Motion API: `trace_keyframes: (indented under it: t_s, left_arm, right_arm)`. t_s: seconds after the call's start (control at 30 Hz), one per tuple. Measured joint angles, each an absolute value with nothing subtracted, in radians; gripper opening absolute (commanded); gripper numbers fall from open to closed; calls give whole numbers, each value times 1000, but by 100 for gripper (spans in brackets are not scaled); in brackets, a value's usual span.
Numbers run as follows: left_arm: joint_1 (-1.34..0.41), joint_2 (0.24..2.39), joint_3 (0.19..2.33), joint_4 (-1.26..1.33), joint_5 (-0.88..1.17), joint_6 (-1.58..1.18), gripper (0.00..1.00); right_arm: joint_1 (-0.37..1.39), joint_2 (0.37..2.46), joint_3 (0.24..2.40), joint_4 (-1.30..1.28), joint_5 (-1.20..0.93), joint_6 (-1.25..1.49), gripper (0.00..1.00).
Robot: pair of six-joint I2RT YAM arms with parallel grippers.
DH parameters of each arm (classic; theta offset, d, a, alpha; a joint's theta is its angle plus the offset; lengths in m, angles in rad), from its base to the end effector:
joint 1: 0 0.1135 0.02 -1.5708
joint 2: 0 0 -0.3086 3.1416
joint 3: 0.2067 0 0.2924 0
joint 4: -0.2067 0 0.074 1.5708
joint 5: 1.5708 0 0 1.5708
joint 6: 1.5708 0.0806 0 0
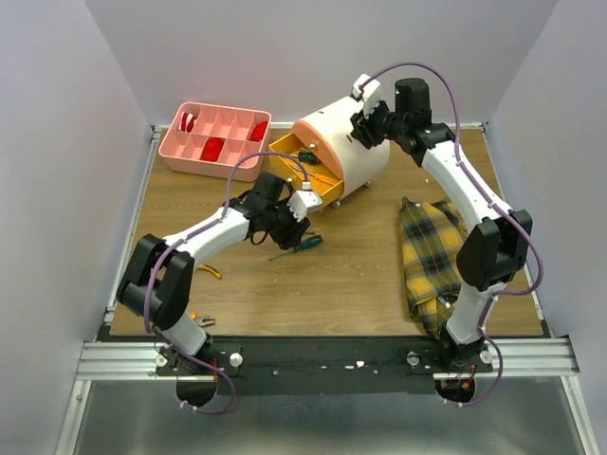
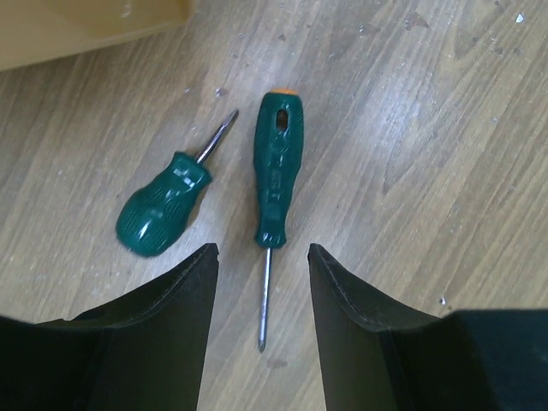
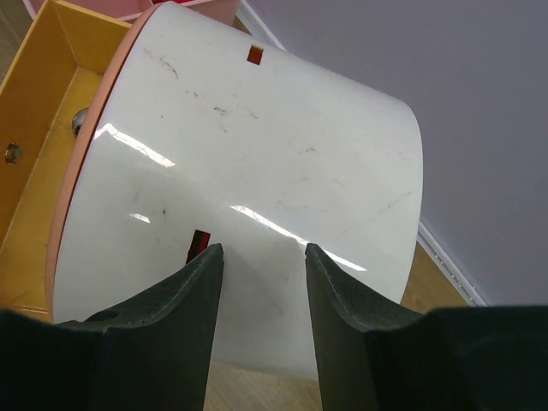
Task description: Sort the tools into containers
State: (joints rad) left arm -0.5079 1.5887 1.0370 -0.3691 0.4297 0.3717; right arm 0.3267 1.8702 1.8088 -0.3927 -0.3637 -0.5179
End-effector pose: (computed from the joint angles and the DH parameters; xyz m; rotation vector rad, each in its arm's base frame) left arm 0.3243 -0.2189 0.2059 1.2114 2.1495 -0.5922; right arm 0.4971 0.1987 0.3852 -1.0233 1.7202 0.2454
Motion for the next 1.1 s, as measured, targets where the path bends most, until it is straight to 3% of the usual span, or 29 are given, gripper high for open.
trace_keyframes:
  t_s: [0.7,0.87,1.0,1.1]
  left_arm:
    - [-596,1746,1041,-292,305,268,45]
    - [-638,1746,1032,-295,261,262,23]
    - [-663,1702,985,-295,238,275,12]
    - [-665,1618,947,-338,233,300,9]
  right_arm:
    - [327,1868,1742,-473,-335,-538,52]
    - [328,1887,1742,-492,-322,-544,52]
    - [328,1892,1741,-514,-320,-544,52]
    - [329,1900,1738,-531,-318,-543,52]
